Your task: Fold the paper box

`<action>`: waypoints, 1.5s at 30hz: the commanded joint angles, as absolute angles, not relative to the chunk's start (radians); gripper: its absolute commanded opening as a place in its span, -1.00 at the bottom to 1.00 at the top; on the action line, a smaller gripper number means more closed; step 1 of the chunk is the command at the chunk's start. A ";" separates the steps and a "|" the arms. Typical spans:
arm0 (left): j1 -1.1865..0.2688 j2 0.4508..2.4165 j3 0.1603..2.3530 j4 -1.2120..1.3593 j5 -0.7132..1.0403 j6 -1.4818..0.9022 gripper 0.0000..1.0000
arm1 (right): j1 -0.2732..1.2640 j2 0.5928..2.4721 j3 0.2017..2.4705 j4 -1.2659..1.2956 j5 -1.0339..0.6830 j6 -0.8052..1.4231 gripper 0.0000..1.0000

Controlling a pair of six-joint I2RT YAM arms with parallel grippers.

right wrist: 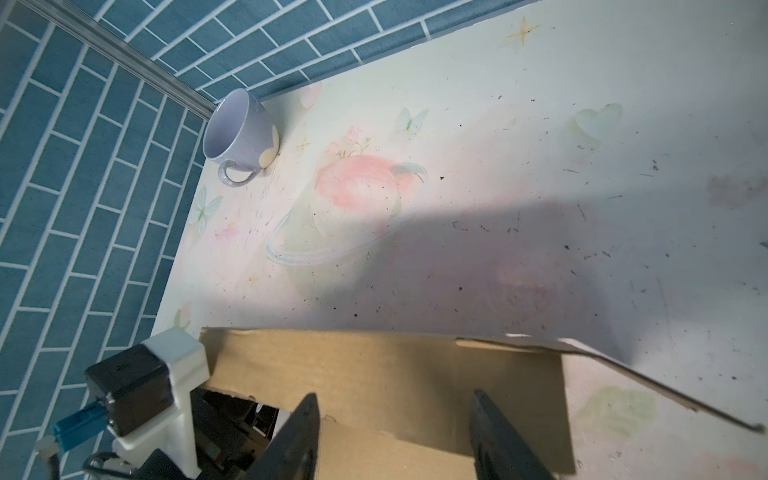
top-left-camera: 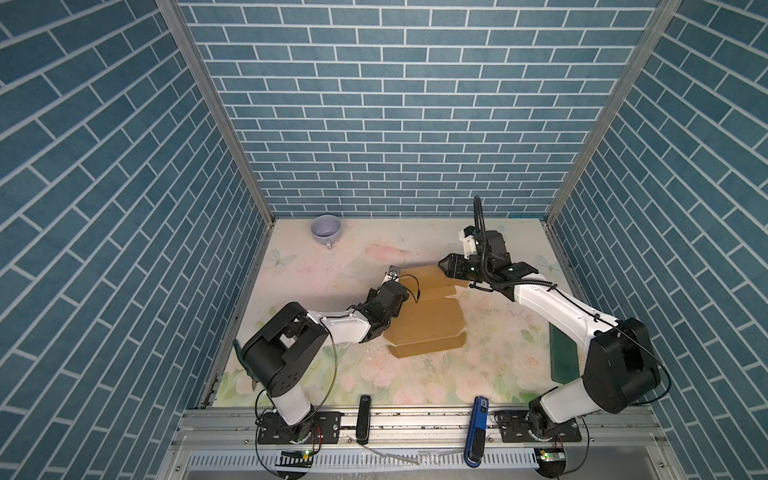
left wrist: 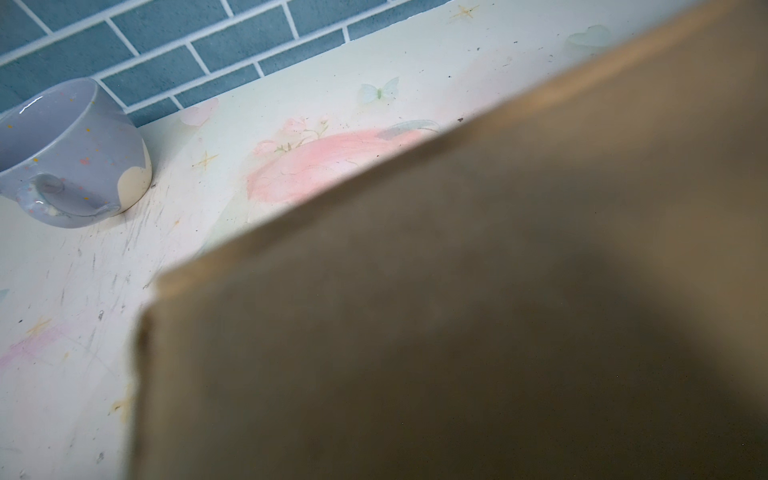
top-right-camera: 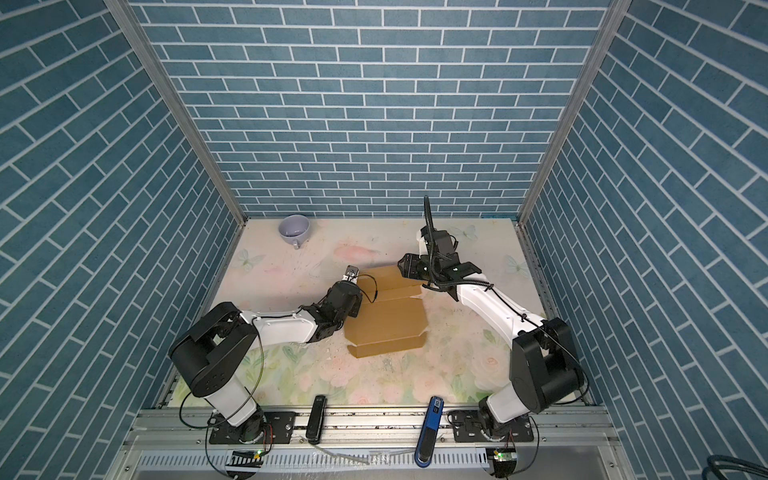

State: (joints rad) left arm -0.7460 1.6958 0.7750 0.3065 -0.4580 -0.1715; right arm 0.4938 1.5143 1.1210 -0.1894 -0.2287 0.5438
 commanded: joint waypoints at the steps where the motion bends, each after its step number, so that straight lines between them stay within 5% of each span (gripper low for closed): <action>1: -0.746 1.692 0.769 0.311 -0.450 -0.169 -0.66 | 0.486 1.538 1.108 -0.177 -0.240 0.548 0.16; 8: -0.746 1.695 0.776 0.304 -0.448 -0.166 -0.66 | 0.483 1.544 1.069 -0.167 -0.213 0.541 0.18; 21: -0.747 1.710 0.782 0.306 -0.444 -0.169 -0.68 | 0.466 1.589 1.002 0.105 -0.447 0.660 0.17; 34: -0.737 1.692 0.808 0.208 -0.464 -0.223 -0.69 | 0.425 1.177 0.835 -0.241 -0.226 0.564 0.27; 45: -0.726 1.681 0.854 0.116 -0.431 -0.221 -0.69 | 0.427 1.233 0.747 -0.268 -0.215 0.482 0.18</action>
